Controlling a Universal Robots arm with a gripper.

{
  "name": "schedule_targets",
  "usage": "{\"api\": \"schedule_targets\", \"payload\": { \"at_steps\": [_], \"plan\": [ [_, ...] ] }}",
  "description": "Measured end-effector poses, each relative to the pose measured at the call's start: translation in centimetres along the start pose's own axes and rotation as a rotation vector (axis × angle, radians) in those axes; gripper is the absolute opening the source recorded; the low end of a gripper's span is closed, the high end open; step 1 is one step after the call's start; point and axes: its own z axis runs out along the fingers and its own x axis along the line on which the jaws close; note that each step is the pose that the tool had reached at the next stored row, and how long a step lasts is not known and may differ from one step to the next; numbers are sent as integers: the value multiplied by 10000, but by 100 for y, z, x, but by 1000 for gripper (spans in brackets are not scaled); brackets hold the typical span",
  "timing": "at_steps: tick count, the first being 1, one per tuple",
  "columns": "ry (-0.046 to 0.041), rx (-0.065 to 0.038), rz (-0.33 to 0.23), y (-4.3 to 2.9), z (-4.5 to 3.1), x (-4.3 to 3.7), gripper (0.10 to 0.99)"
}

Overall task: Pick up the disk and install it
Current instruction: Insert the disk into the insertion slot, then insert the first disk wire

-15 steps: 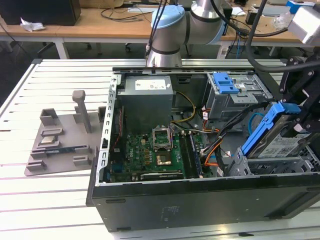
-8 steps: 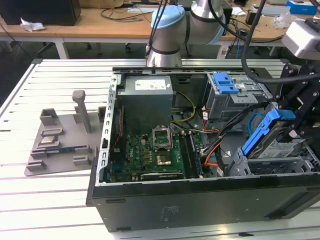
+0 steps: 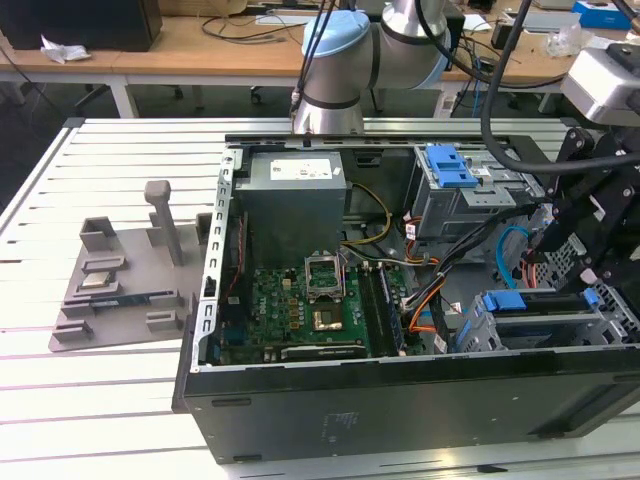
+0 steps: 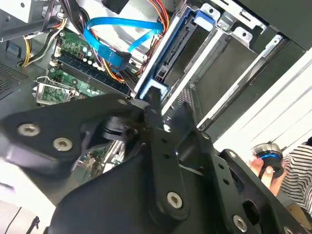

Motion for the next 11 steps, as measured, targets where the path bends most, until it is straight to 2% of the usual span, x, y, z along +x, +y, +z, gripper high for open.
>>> {"api": "schedule_targets", "payload": {
  "at_steps": [1, 2, 5, 11],
  "plan": [
    [-1, 0, 0, 0, 4, 0, 106],
    [0, 0, 1, 0, 6, 0, 106],
    [0, 0, 0, -107, -4, -13, 106],
    [0, -1, 0, -267, -18, -38, 106]
  ]
}}
